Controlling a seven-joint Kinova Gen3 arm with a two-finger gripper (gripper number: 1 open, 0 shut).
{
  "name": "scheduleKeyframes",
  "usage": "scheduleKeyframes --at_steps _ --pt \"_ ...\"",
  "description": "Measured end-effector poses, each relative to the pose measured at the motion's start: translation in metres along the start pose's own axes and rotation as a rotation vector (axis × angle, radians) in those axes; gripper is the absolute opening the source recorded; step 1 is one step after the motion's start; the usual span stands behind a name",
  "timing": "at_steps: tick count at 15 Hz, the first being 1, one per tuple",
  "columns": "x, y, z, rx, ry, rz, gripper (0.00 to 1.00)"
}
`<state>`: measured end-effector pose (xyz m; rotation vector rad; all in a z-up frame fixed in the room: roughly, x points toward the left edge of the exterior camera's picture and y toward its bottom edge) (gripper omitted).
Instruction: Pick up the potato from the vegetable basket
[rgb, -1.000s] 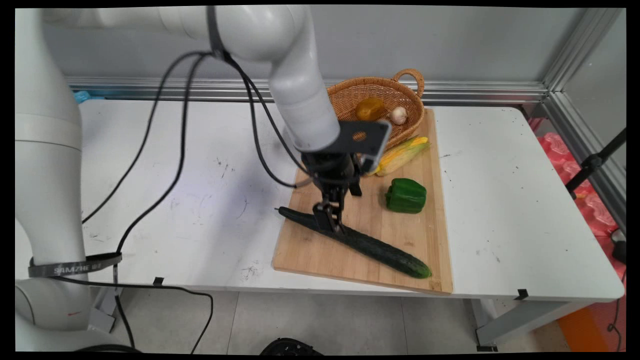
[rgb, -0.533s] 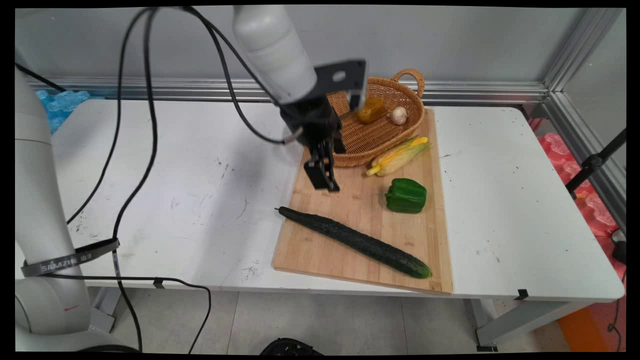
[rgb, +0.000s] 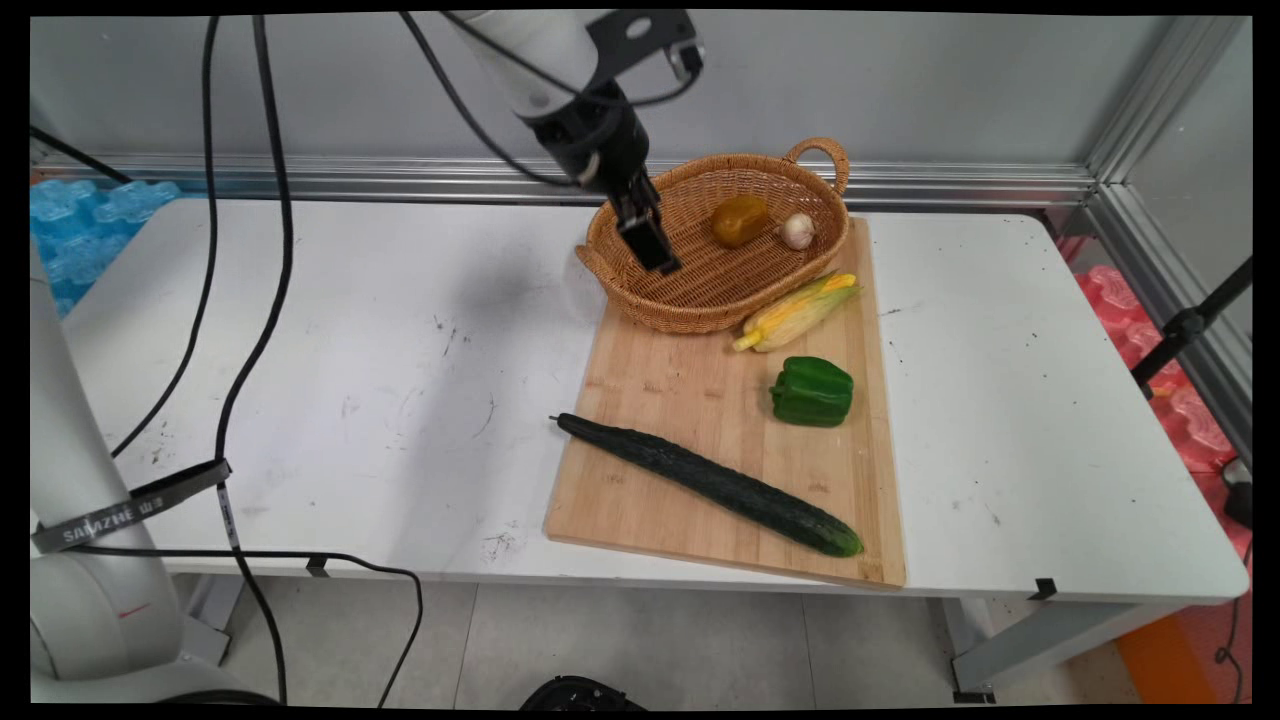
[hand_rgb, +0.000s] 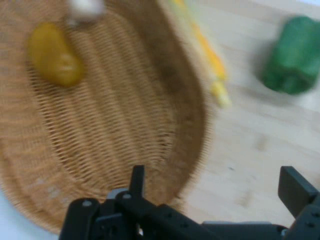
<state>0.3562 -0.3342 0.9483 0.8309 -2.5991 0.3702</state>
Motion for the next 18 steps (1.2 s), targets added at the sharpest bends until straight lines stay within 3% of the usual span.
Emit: scheduleKeyframes --at_steps 4,9,12,18 --pt "0.0 -0.019 0.008 0.071 0.033 -0.124 1.0" --pt "0.007 -0.047 0.047 0.148 0.08 -0.296 1.0" --pt "0.014 -0.06 0.078 0.169 0.105 -0.365 1.0" --pt "0.032 -0.078 0.147 0.173 0.14 -0.473 1.0"
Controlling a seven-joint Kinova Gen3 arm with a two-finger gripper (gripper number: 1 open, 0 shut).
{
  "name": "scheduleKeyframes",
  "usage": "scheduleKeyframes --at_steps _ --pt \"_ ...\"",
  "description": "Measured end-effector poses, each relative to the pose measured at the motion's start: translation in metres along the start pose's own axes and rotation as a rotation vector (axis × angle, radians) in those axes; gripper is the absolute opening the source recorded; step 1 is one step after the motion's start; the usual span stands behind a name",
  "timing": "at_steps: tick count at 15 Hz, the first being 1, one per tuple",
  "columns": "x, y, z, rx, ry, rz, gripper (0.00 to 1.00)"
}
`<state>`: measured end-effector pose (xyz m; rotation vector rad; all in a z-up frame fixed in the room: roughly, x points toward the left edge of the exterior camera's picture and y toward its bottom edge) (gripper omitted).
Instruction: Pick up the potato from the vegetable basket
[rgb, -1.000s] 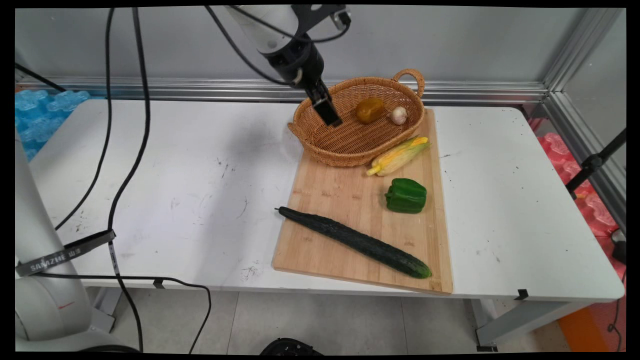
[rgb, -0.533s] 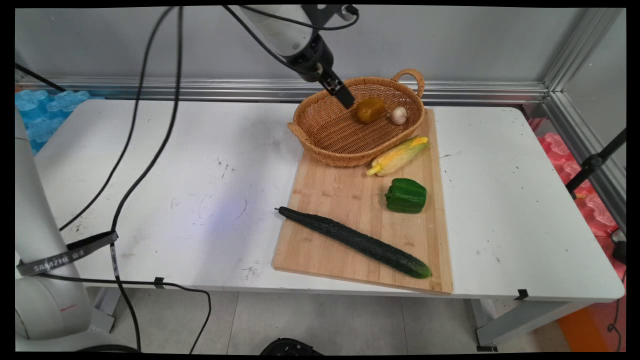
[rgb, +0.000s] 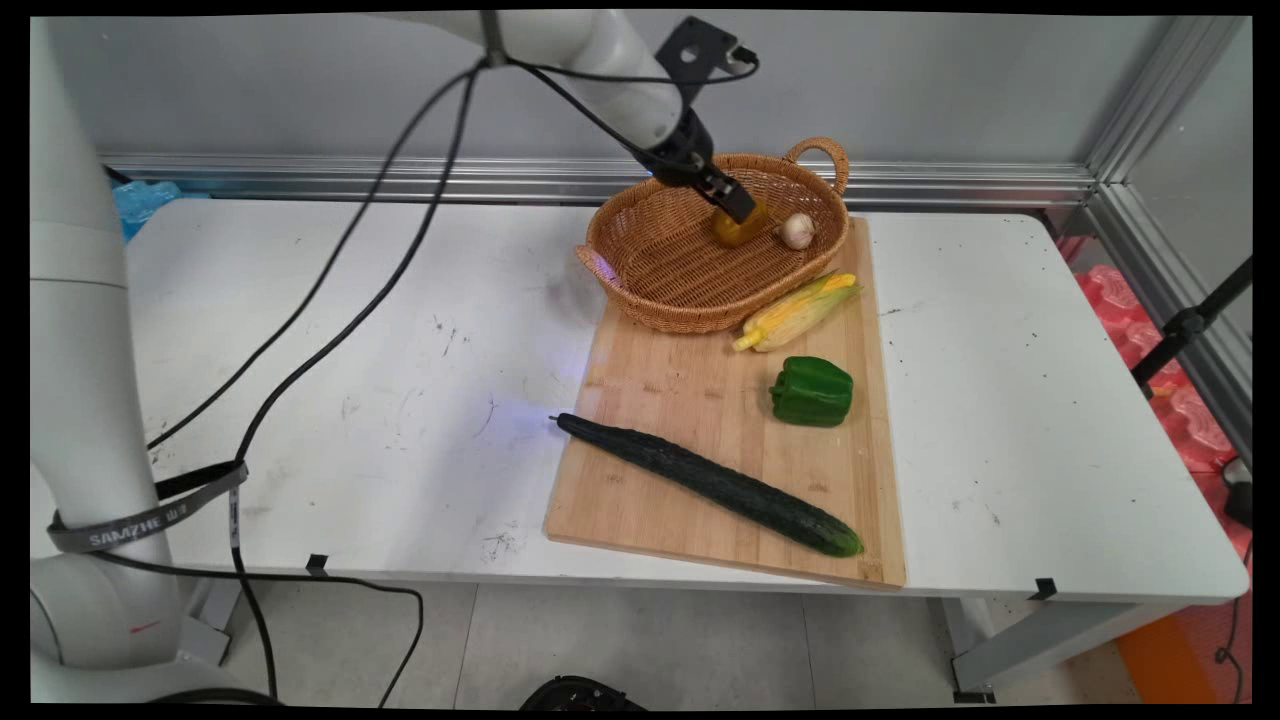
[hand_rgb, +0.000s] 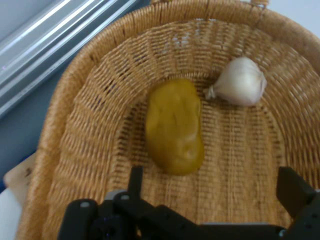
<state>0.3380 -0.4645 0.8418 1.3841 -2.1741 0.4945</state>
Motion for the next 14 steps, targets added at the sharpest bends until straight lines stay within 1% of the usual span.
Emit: scheduleKeyframes --at_steps 4,8,14 --pt "0.006 0.002 0.037 0.0 0.008 -0.04 1.0" --pt "0.011 0.001 0.076 0.01 0.009 -0.068 1.0" --pt "0.015 -0.001 0.105 0.02 0.009 -0.076 1.0"
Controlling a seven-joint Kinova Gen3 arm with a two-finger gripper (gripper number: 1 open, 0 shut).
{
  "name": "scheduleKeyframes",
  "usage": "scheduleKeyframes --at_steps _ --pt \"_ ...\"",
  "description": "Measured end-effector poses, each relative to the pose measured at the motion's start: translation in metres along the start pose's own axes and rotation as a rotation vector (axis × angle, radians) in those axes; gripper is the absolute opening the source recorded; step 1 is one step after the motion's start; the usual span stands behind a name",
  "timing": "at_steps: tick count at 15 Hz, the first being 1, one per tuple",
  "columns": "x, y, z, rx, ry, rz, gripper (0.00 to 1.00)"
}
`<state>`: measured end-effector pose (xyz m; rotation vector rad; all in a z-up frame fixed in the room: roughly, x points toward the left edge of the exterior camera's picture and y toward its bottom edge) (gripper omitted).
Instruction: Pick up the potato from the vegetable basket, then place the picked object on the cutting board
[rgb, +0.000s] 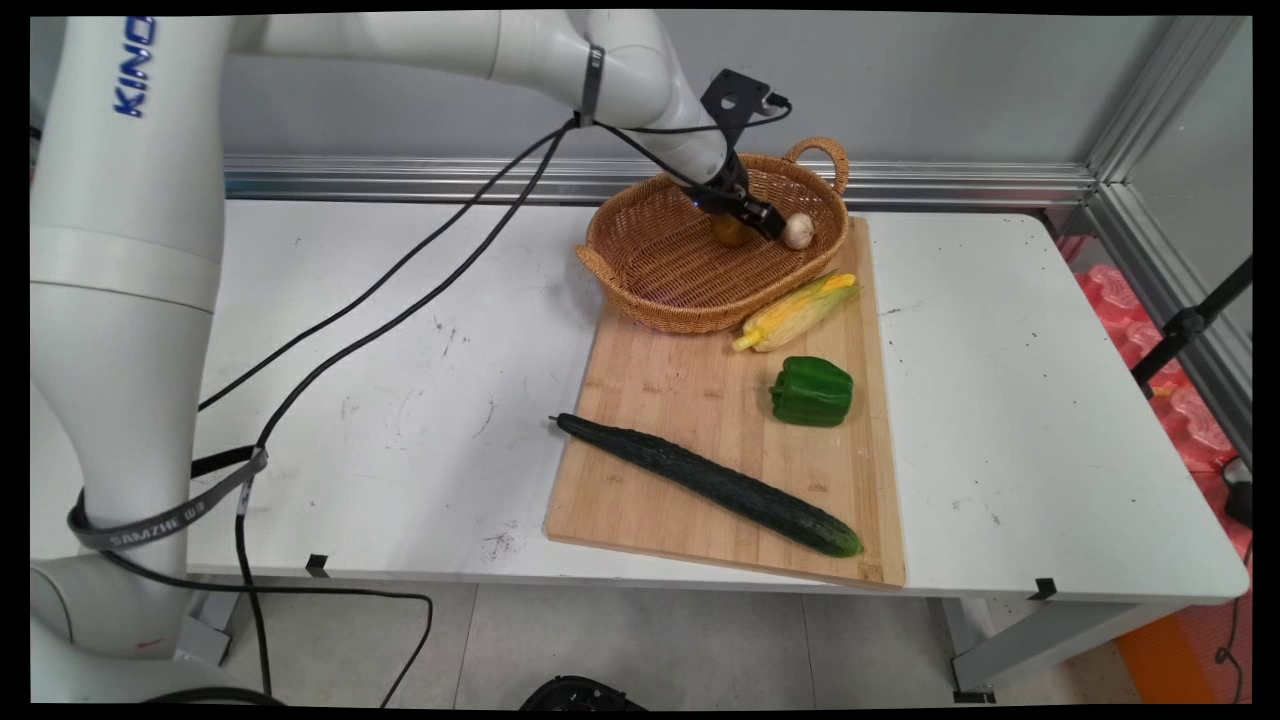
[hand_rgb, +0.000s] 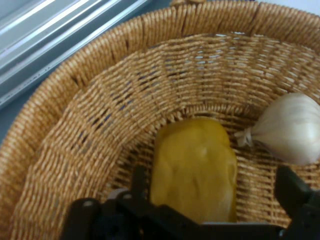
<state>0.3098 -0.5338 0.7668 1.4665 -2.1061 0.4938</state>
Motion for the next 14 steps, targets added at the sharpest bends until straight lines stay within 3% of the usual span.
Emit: scheduleKeyframes --at_steps 1,2,7,14 --pt "0.001 0.0 0.003 -0.001 0.0 0.003 1.0" --pt "0.002 0.0 0.004 -0.002 0.0 0.007 0.0" --pt "0.006 -0.002 -0.003 0.003 -0.004 0.042 0.0" --pt "0.016 0.006 -0.062 -0.01 -0.022 0.135 0.0"
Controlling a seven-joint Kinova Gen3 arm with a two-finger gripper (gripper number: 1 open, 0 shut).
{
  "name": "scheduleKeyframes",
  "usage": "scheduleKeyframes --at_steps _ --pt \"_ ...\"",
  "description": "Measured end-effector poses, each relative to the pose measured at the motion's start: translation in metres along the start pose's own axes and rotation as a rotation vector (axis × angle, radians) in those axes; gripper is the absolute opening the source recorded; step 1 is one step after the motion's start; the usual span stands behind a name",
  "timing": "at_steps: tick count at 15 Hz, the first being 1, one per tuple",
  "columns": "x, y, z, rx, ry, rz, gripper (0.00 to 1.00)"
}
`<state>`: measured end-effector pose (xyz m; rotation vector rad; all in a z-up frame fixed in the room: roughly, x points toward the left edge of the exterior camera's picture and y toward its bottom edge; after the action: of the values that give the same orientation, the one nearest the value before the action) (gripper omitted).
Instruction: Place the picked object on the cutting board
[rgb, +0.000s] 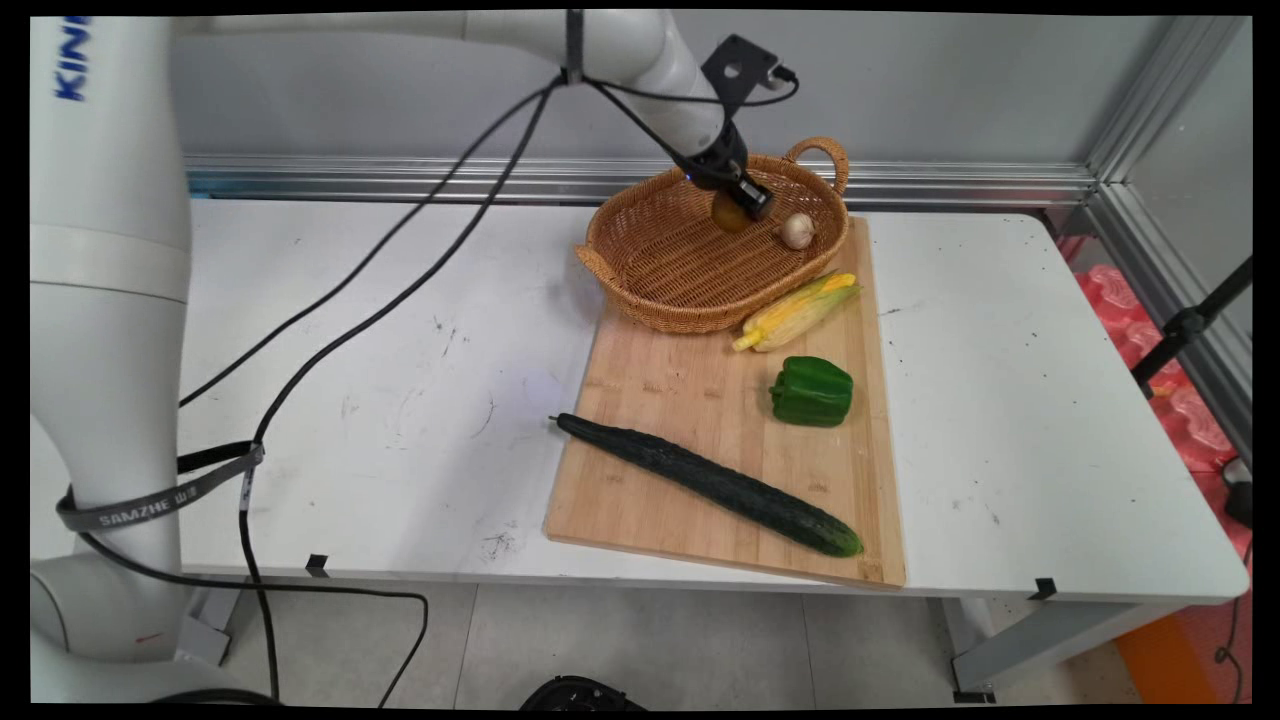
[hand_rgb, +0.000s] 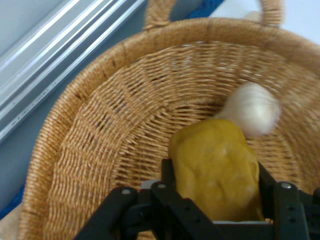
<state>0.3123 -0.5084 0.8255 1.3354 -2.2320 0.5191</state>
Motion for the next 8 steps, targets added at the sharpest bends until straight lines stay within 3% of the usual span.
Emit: scheduleKeyframes --at_steps 2,8 --pt "0.003 0.006 -0.028 -0.015 -0.013 0.053 0.0" --pt "0.0 0.022 -0.092 -0.113 -0.064 0.23 0.0"
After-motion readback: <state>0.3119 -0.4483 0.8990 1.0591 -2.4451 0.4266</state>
